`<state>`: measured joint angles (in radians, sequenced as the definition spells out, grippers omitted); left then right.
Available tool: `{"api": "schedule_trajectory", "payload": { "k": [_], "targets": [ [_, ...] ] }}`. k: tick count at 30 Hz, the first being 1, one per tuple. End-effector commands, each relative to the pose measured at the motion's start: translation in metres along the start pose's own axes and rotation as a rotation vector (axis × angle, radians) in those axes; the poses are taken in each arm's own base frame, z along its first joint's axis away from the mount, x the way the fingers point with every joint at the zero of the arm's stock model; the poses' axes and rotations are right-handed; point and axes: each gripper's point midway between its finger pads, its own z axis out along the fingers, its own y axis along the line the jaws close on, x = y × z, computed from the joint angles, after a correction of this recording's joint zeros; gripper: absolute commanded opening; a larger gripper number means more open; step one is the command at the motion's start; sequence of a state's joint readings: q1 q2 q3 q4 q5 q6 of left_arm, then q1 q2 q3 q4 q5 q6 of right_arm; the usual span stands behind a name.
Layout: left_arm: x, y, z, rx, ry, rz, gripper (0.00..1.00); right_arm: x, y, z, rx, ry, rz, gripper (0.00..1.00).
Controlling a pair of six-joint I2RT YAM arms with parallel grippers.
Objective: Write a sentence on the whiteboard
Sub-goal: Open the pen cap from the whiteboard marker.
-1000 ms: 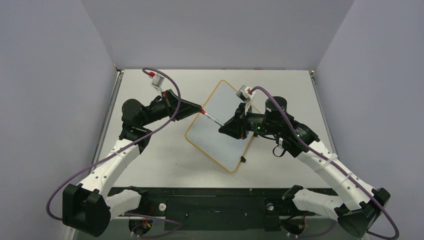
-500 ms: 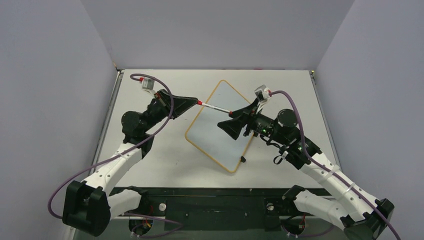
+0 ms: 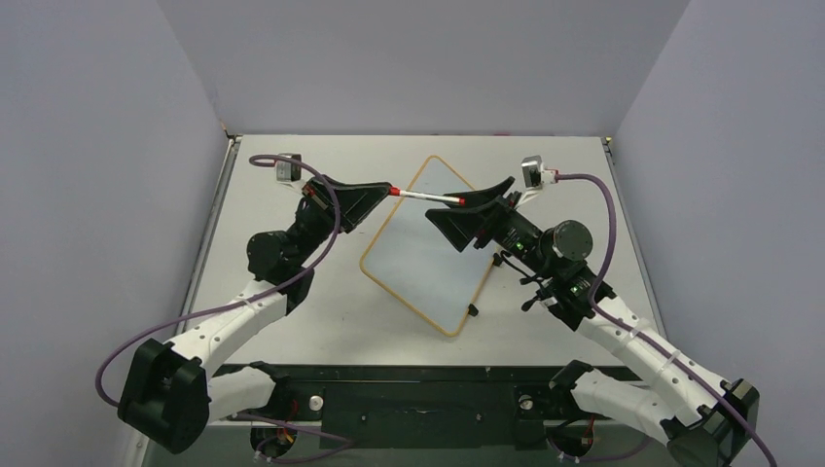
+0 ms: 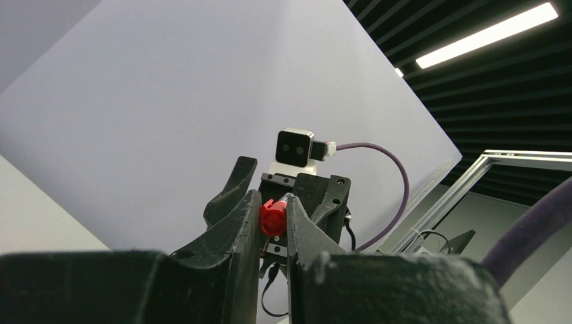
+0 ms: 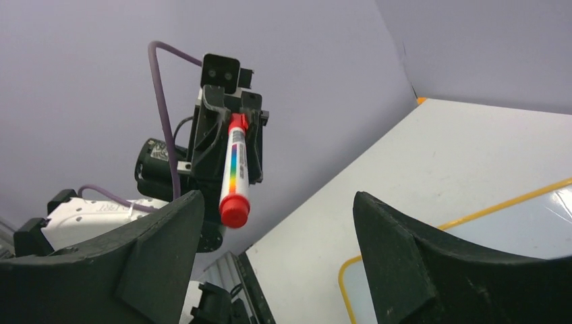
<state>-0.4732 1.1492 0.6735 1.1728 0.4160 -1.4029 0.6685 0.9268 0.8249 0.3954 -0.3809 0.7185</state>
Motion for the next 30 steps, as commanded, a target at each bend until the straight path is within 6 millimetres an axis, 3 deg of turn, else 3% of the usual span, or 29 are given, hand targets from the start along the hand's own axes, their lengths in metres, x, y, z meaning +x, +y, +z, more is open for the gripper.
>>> {"api": "schedule_trajectory", "payload": {
  "k": [1, 10, 19, 30],
  "targets": [
    [-0.003, -0.019, 0.007, 0.082, -0.048, 0.020, 0.00, -0.034, 0.023, 0.010, -0.097, -0.127, 0.009, 0.75],
    [0.006, -0.013, 0.011, 0.085, -0.034, 0.023, 0.00, -0.034, 0.028, 0.024, -0.143, -0.118, 0.035, 0.52],
    [0.013, -0.001, 0.013, 0.077, -0.024, 0.008, 0.00, -0.040, 0.034, 0.027, -0.173, -0.143, 0.053, 0.51],
    [0.019, 0.000, 0.014, 0.088, -0.017, 0.003, 0.00, -0.032, 0.028, 0.033, -0.166, -0.116, 0.072, 0.34]
  ]
}}
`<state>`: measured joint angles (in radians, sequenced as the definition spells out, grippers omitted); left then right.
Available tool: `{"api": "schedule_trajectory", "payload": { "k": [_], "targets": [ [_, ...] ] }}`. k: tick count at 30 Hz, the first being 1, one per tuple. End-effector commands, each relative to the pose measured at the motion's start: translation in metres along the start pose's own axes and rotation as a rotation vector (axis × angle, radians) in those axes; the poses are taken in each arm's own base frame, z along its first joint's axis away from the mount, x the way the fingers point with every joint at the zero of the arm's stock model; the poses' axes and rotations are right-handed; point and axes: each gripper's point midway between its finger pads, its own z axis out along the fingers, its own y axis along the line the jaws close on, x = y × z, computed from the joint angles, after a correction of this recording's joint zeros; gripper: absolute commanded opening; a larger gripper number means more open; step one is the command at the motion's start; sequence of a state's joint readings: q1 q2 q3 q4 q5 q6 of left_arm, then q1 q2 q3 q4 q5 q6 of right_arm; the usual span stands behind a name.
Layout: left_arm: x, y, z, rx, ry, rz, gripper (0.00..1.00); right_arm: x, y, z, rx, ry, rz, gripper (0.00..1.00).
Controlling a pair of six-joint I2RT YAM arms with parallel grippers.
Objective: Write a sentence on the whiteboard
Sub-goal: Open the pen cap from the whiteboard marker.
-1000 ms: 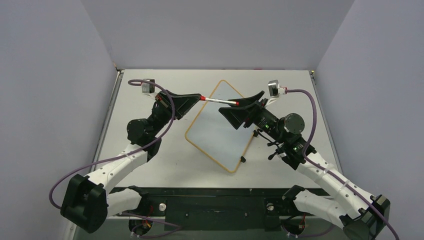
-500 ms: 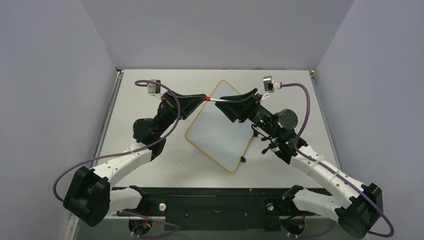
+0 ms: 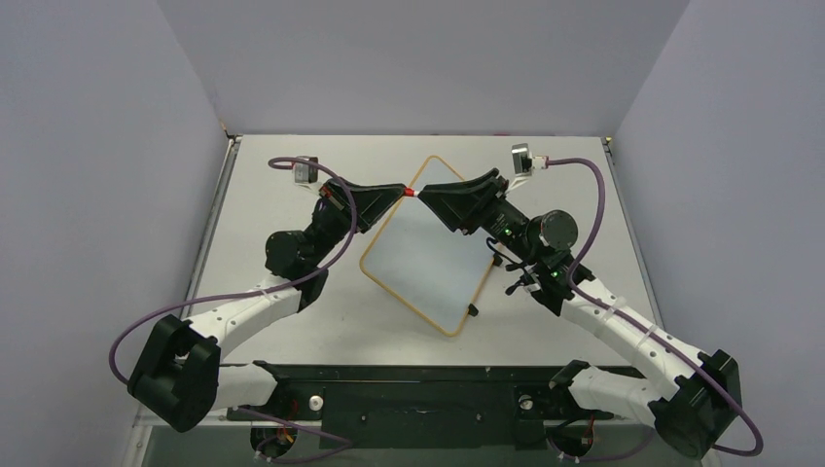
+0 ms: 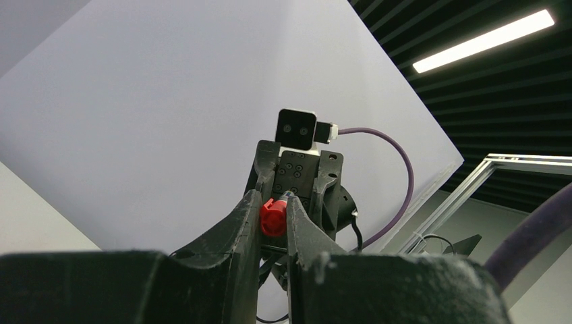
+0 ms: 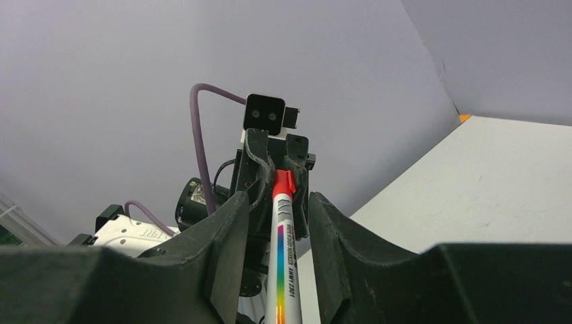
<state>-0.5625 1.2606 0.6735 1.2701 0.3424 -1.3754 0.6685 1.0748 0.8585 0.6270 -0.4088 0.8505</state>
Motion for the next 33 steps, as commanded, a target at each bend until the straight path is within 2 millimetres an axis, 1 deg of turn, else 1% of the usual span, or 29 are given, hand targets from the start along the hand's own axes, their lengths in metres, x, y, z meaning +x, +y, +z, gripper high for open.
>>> {"api": "schedule_trajectory", "payload": {
  "k": [1, 4, 8, 10, 11, 12, 13, 16, 17, 18, 19, 20, 21, 24, 27, 30, 33],
  "targets": [
    [0.000, -0.021, 0.003, 0.083, -0.009, 0.035, 0.00, -0.017, 0.020, 0.005, -0.070, -0.044, -0.021, 0.33],
    [0.002, -0.021, 0.003, 0.083, -0.006, 0.036, 0.00, -0.016, 0.019, 0.006, -0.066, -0.043, -0.019, 0.32],
    [0.004, -0.019, 0.002, 0.079, -0.001, 0.035, 0.00, -0.015, 0.017, 0.006, -0.062, -0.040, -0.016, 0.28],
    [0.005, -0.017, 0.002, 0.075, 0.001, 0.033, 0.00, -0.014, 0.016, 0.006, -0.059, -0.036, -0.015, 0.19],
    [0.006, -0.017, 0.002, 0.076, 0.004, 0.035, 0.00, -0.013, 0.015, 0.006, -0.057, -0.034, -0.014, 0.08],
    [0.006, -0.017, 0.001, 0.075, 0.006, 0.037, 0.00, -0.013, 0.015, 0.006, -0.057, -0.033, -0.014, 0.03],
    [0.007, -0.016, 0.001, 0.075, 0.008, 0.040, 0.00, -0.012, 0.014, 0.006, -0.055, -0.031, -0.016, 0.00],
    [0.010, -0.014, -0.001, 0.070, 0.020, 0.051, 0.00, -0.013, 0.013, 0.003, -0.043, -0.038, -0.021, 0.00],
    [0.011, -0.013, -0.001, 0.073, 0.025, 0.056, 0.00, -0.012, 0.009, 0.003, -0.023, -0.032, -0.015, 0.00],
    [0.012, -0.013, -0.002, 0.074, 0.027, 0.067, 0.00, -0.015, 0.006, 0.002, 0.003, -0.045, -0.012, 0.00],
    [0.013, -0.012, -0.003, 0.077, 0.031, 0.080, 0.00, -0.012, 0.001, 0.001, 0.034, -0.031, -0.001, 0.00],
    [0.013, -0.012, -0.004, 0.080, 0.032, 0.089, 0.00, -0.016, -0.002, 0.000, 0.063, -0.049, 0.009, 0.00],
    [0.014, -0.011, -0.005, 0.081, 0.031, 0.106, 0.00, -0.014, -0.007, -0.001, 0.096, -0.042, 0.020, 0.00],
    [0.011, -0.011, -0.008, 0.080, 0.018, 0.148, 0.00, -0.019, -0.021, -0.010, 0.201, -0.072, 0.066, 0.00],
    [0.006, -0.008, -0.011, 0.062, 0.001, 0.192, 0.00, -0.027, -0.029, -0.018, 0.263, -0.107, 0.104, 0.00],
    [-0.003, -0.012, -0.016, 0.064, -0.028, 0.228, 0.00, -0.033, -0.033, -0.027, 0.299, -0.137, 0.164, 0.00],
    [-0.018, -0.011, -0.027, 0.062, -0.071, 0.249, 0.00, -0.038, -0.034, -0.032, 0.319, -0.159, 0.194, 0.00]
  ]
}}
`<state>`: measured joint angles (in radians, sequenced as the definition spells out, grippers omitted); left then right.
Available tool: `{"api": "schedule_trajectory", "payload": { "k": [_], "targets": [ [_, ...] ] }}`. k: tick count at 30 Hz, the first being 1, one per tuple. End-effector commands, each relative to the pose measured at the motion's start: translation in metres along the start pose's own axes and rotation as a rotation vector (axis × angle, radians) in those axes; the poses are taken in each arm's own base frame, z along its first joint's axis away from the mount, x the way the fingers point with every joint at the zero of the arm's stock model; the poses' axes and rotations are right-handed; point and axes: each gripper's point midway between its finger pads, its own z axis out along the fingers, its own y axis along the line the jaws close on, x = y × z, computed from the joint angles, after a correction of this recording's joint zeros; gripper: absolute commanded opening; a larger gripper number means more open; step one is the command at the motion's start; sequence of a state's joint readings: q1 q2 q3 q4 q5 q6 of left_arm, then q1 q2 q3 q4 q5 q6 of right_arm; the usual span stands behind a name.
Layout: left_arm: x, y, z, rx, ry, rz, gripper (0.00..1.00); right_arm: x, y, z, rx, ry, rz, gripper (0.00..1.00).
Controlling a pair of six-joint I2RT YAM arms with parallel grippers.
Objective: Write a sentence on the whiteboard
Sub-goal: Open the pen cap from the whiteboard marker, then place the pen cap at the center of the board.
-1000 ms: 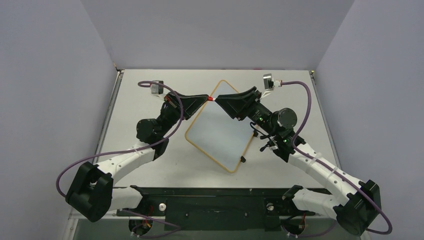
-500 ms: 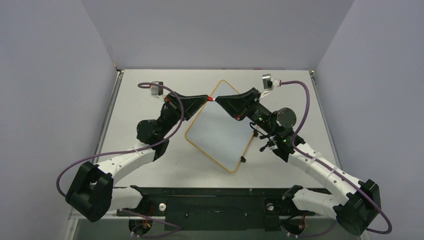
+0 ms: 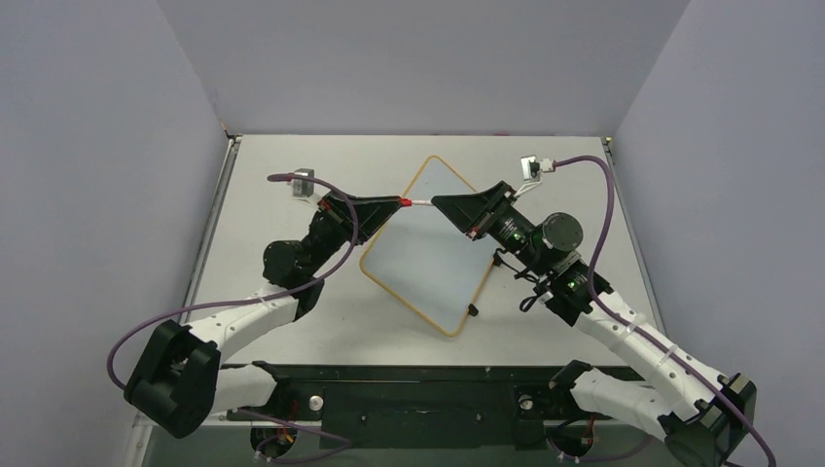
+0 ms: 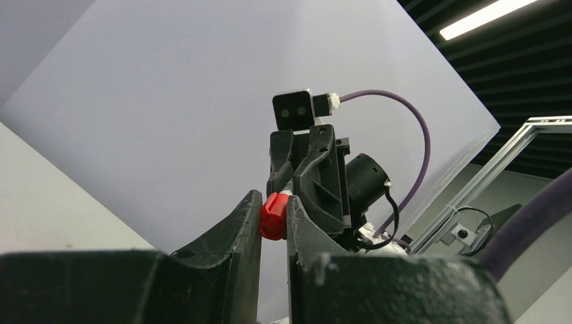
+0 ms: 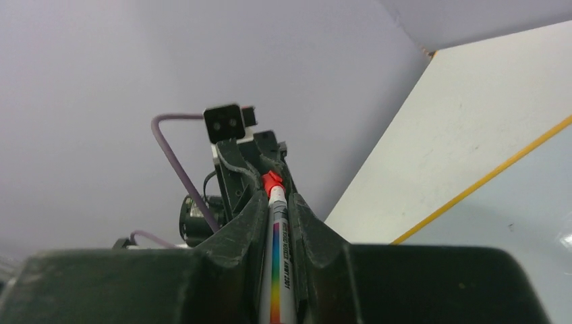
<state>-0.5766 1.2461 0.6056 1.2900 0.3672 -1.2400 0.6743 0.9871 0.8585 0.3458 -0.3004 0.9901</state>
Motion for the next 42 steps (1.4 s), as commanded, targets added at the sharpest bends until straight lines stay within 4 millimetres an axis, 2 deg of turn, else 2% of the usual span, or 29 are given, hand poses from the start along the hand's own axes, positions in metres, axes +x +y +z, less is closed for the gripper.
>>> {"api": "schedule_trajectory", "payload": {
  "k": [1, 3, 8, 9, 10, 11, 12, 13, 14, 15, 16, 17, 19, 22, 24, 28, 31, 36, 42],
  "targets": [
    [-0.040, -0.024, -0.016, 0.080, -0.130, 0.139, 0.00, -0.050, -0.008, -0.012, 0.103, -0.206, 0.036, 0.00],
    [-0.051, -0.025, -0.025, 0.088, -0.166, 0.144, 0.00, -0.051, -0.011, -0.014, 0.123, -0.215, 0.051, 0.00],
    [-0.072, -0.007, -0.043, 0.013, -0.218, 0.128, 0.00, -0.053, -0.020, -0.017, 0.154, -0.224, 0.040, 0.00],
    [-0.080, 0.015, -0.050, -0.081, -0.233, 0.121, 0.00, -0.054, -0.022, -0.018, 0.166, -0.224, 0.030, 0.00],
    [-0.085, 0.029, -0.055, -0.147, -0.241, 0.121, 0.00, -0.054, -0.027, -0.021, 0.191, -0.221, 0.007, 0.00],
    [-0.093, 0.055, -0.068, -0.288, -0.261, 0.128, 0.00, -0.055, -0.032, -0.023, 0.212, -0.222, -0.008, 0.00],
    [-0.095, 0.071, -0.077, -0.379, -0.270, 0.133, 0.00, -0.055, -0.038, -0.025, 0.246, -0.210, -0.041, 0.00],
    [-0.101, 0.103, -0.101, -0.575, -0.295, 0.152, 0.00, -0.057, -0.044, -0.028, 0.271, -0.211, -0.058, 0.00],
    [-0.104, 0.109, -0.112, -0.656, -0.308, 0.175, 0.00, -0.056, -0.054, -0.032, 0.315, -0.200, -0.092, 0.00],
    [-0.104, 0.142, -0.142, -0.879, -0.309, 0.185, 0.00, -0.057, -0.060, -0.035, 0.340, -0.202, -0.112, 0.00],
    [-0.114, 0.153, -0.161, -0.995, -0.365, 0.216, 0.00, -0.056, -0.071, -0.041, 0.381, -0.192, -0.140, 0.00],
    [-0.106, 0.169, -0.185, -1.132, -0.331, 0.217, 0.00, -0.058, -0.076, -0.044, 0.402, -0.197, -0.153, 0.00],
    [-0.101, 0.190, -0.216, -1.293, -0.304, 0.231, 0.00, -0.056, -0.091, -0.051, 0.445, -0.195, -0.176, 0.00],
    [-0.083, 0.224, -0.252, -1.465, -0.229, 0.212, 0.00, -0.051, -0.107, -0.056, 0.485, -0.177, -0.192, 0.00],
    [-0.072, 0.242, -0.268, -1.540, -0.180, 0.191, 0.00, -0.047, -0.112, -0.057, 0.499, -0.161, -0.200, 0.00],
    [-0.055, 0.268, -0.285, -1.625, -0.104, 0.143, 0.00, -0.040, -0.123, -0.062, 0.537, -0.137, -0.212, 0.00],
    [-0.048, 0.280, -0.293, -1.665, -0.075, 0.128, 0.03, -0.039, -0.132, -0.070, 0.579, -0.134, -0.232, 0.00],
    [-0.041, 0.288, -0.302, -1.693, -0.052, 0.113, 0.13, -0.038, -0.138, -0.077, 0.613, -0.133, -0.251, 0.00],
    [-0.036, 0.290, -0.310, -1.710, -0.065, 0.099, 0.24, -0.036, -0.144, -0.077, 0.626, -0.118, -0.258, 0.00]
  ]
}}
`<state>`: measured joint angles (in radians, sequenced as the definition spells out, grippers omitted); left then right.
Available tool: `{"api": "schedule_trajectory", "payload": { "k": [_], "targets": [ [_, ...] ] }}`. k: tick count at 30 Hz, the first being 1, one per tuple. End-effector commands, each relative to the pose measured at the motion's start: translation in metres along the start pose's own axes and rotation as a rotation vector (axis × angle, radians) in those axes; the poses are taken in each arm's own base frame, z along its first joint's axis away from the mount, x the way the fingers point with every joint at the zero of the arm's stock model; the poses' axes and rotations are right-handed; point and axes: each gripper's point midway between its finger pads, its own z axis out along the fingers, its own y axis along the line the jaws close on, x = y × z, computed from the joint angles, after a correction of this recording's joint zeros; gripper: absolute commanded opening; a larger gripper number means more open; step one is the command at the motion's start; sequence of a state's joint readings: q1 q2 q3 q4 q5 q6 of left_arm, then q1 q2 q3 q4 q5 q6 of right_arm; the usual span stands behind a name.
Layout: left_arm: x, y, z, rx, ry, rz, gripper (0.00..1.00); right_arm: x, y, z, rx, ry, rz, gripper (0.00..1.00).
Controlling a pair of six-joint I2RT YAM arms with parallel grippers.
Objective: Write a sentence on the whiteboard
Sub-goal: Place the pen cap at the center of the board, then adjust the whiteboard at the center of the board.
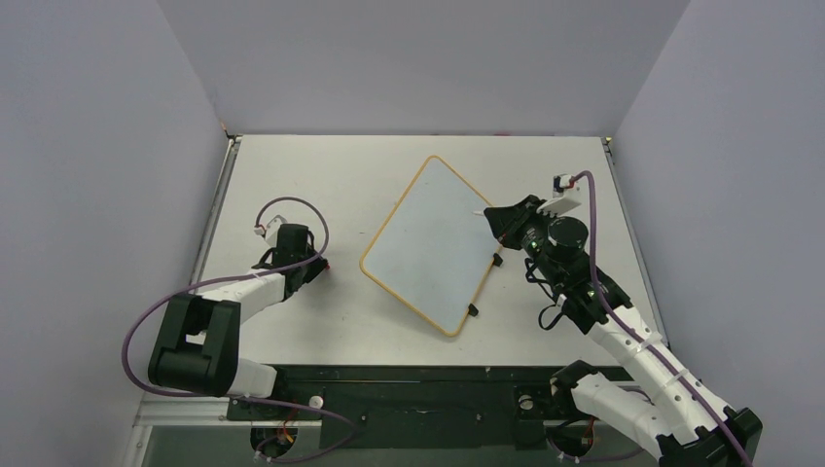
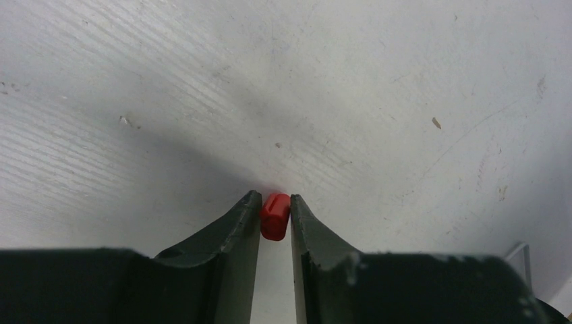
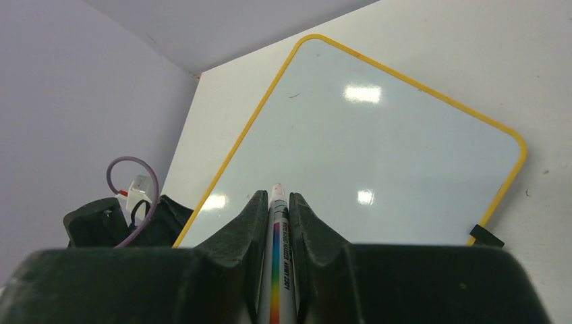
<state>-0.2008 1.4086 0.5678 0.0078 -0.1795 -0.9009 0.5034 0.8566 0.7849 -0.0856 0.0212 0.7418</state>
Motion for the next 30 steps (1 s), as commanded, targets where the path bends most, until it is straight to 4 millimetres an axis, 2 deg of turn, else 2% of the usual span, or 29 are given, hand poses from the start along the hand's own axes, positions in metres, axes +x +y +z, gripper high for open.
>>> {"api": "schedule_trajectory", "payload": {
  "k": [1, 5, 12, 17, 18, 21, 26, 30],
  "targets": [
    [-0.011, -0.005, 0.001, 0.010, -0.043, -0.009, 0.28, -0.005, -0.005, 0.000, 0.015, -0.025, -0.028, 0.00],
    [-0.013, -0.007, -0.002, 0.028, -0.051, -0.004, 0.40, -0.004, -0.007, 0.001, 0.021, -0.023, -0.043, 0.00],
    [-0.021, -0.014, -0.012, 0.055, -0.070, 0.031, 0.48, 0.000, -0.010, 0.002, 0.027, -0.008, -0.065, 0.00],
    [-0.040, -0.023, -0.034, 0.068, -0.114, 0.090, 0.52, 0.000, -0.011, -0.001, 0.029, -0.006, -0.085, 0.00],
    [-0.049, -0.032, -0.042, 0.095, -0.133, 0.099, 0.50, 0.000, -0.011, -0.001, 0.029, -0.004, -0.089, 0.00],
    [-0.058, -0.045, -0.057, 0.145, -0.146, 0.179, 0.49, 0.001, -0.012, -0.002, 0.029, 0.001, -0.102, 0.00],
    [-0.069, -0.088, -0.085, 0.321, -0.150, 0.292, 0.59, 0.002, -0.011, -0.003, 0.022, 0.009, -0.116, 0.00],
    [-0.070, -0.119, -0.103, 0.468, -0.127, 0.345, 0.65, 0.003, -0.011, -0.006, 0.015, 0.018, -0.133, 0.00]
  ]
}}
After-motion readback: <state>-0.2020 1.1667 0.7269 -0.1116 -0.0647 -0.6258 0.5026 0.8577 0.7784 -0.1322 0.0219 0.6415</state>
